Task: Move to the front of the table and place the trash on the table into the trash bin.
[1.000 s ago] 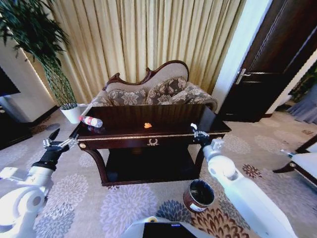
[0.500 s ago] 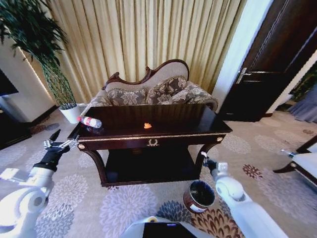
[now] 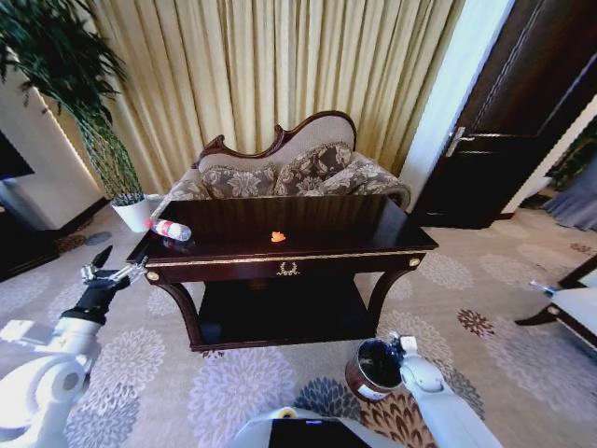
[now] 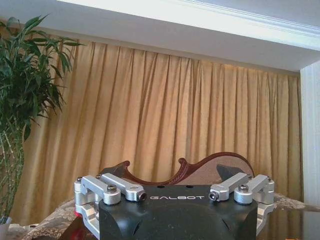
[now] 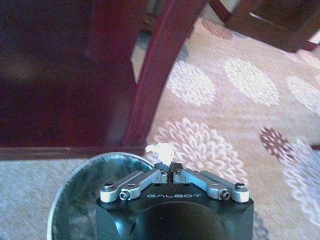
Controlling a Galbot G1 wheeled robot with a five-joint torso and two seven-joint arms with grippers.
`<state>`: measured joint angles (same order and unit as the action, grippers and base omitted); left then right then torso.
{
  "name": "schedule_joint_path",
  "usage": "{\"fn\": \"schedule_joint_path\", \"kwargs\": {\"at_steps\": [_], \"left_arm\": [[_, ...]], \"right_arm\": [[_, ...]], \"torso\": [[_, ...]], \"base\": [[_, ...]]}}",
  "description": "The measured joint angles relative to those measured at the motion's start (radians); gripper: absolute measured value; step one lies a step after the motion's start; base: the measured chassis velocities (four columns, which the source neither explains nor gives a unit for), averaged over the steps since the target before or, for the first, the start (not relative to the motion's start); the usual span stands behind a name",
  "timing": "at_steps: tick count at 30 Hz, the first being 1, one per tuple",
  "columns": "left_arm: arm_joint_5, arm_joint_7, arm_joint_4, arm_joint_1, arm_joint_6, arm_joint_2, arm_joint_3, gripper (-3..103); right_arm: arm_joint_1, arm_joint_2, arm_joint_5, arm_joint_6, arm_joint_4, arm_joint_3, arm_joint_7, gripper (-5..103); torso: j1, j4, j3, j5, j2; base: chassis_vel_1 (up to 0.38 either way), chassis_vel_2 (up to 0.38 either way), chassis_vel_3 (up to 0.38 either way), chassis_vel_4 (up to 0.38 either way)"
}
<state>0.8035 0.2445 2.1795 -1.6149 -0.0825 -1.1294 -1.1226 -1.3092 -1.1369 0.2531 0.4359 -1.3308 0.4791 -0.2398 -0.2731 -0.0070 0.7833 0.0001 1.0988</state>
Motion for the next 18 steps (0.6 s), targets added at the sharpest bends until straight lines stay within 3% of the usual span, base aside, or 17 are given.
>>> {"fn": "schedule_joint_path", "kwargs": {"at_steps": [2,6,13,14,16,17,18], "left_arm": [[0.0,0.0,0.0,0.0,0.0,0.0,0.0,100],[0.001,0.0,0.001,0.002,0.001,0.001,-0.002,100],[0.001,0.001,0.001,-0.001,0.007,-0.001,-0.003,100],[0.001,0.001,0.001,-0.001,0.008,-0.001,-0.002,100],[0.001,0.001,0.001,-0.001,0.009,-0.001,-0.002,100],[0.001,0.001,0.001,-0.001,0.009,-0.001,-0.003,100],[0.001,0.001,0.001,-0.001,0.01,-0.001,-0.003,100]], "right_arm": [[0.006,-0.006,-0.004,0.012,0.006,-0.001,-0.013,-2],[0.022,-0.012,-0.011,0.044,0.007,-0.01,-0.05,13],[0.029,-0.002,-0.008,0.046,-0.004,-0.017,-0.071,35],[0.029,0.001,0.01,0.049,-0.012,-0.017,-0.078,46],[0.029,0.002,0.019,0.05,-0.018,-0.017,-0.085,46],[0.027,0.003,0.026,0.048,-0.027,-0.017,-0.093,57],[0.026,0.004,0.031,0.039,-0.037,-0.017,-0.096,57]], "torso": [[0.0,0.0001,0.0,-0.0001,0.0],[0.0,0.0,0.0,-0.0002,0.0],[0.0,0.0001,0.0,-0.0001,0.0],[0.0,0.0,0.0,-0.0002,0.0],[0.0,0.0,0.0,-0.0002,0.0],[0.0,0.0001,0.0,-0.0001,0.0],[0.0,0.0,0.0,-0.0001,0.0]], "base": [[0.0,0.0,0.0,0.0],[0.0,0.0,0.0,0.0],[0.0,0.0,0.0,0.0],[0.0,0.0,0.0,0.0],[0.0,0.0,0.0,0.0],[0.0,0.0,0.0,0.0],[0.0,0.0,0.0,0.0]]}}
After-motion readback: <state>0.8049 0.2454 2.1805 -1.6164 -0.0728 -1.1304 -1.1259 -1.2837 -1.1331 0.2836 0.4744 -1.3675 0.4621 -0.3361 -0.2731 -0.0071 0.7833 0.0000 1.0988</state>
